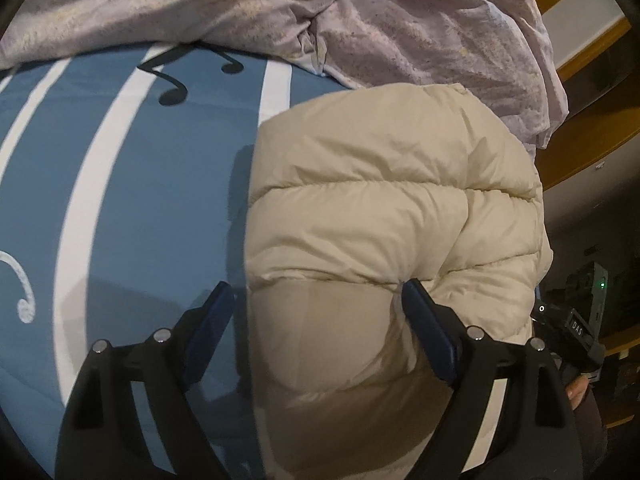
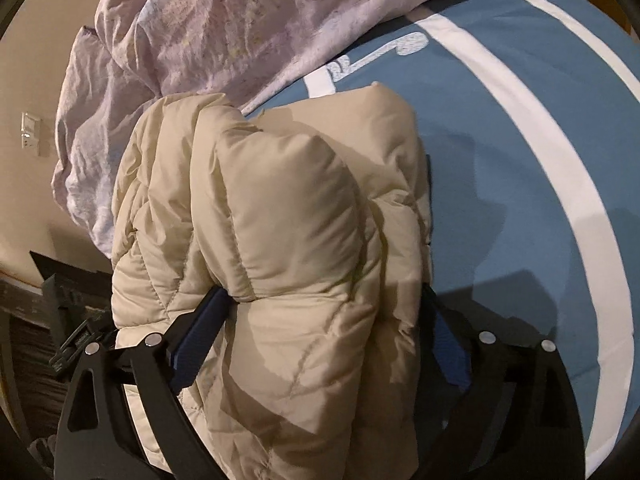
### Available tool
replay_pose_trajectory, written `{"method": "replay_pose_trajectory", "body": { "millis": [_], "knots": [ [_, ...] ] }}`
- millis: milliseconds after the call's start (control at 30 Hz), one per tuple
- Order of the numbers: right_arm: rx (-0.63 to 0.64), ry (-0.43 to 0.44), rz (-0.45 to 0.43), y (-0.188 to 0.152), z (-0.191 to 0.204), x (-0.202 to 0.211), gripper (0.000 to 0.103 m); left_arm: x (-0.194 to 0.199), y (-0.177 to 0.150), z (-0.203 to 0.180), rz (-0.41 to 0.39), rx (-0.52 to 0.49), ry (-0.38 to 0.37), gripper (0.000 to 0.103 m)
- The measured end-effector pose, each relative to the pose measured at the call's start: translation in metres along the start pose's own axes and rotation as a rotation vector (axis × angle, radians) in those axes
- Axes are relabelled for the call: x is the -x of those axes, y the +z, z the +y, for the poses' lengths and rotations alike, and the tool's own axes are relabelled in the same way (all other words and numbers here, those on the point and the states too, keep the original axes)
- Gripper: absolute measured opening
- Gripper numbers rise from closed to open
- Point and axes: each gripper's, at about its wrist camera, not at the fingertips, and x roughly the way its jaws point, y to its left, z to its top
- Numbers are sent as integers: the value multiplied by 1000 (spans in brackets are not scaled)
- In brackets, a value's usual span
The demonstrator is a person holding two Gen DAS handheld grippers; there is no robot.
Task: Fold large clothes
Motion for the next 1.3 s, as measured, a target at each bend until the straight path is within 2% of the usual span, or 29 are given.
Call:
{"method": "replay_pose_trajectory", "body": {
  "millis": [167,267,367,500,633,700,900,1300],
  "knots": [
    [18,49,37,8,6,-9,95,-10,3,3,27,52,-50,88],
    [6,97,57,12,6,-15,88,-14,4,3,35,81,-76,86],
    [-35,148,77,14,3,-21,74,-13,5,5,34,98,-107,75],
    [-73,207,94,13,-1,-26,53,-7,7,7,14,114,-133,56],
    [-64,230,89,19,12,-30,40,3,16,13,-26,128,-125,40],
    [-53,232,88,24,21,-34,35,8,22,18,-43,132,-116,37],
    [0,238,92,45,59,-53,28,29,43,43,-96,158,-67,33],
    [78,252,92,71,117,-79,24,67,87,85,-191,163,8,32]
  ]
}}
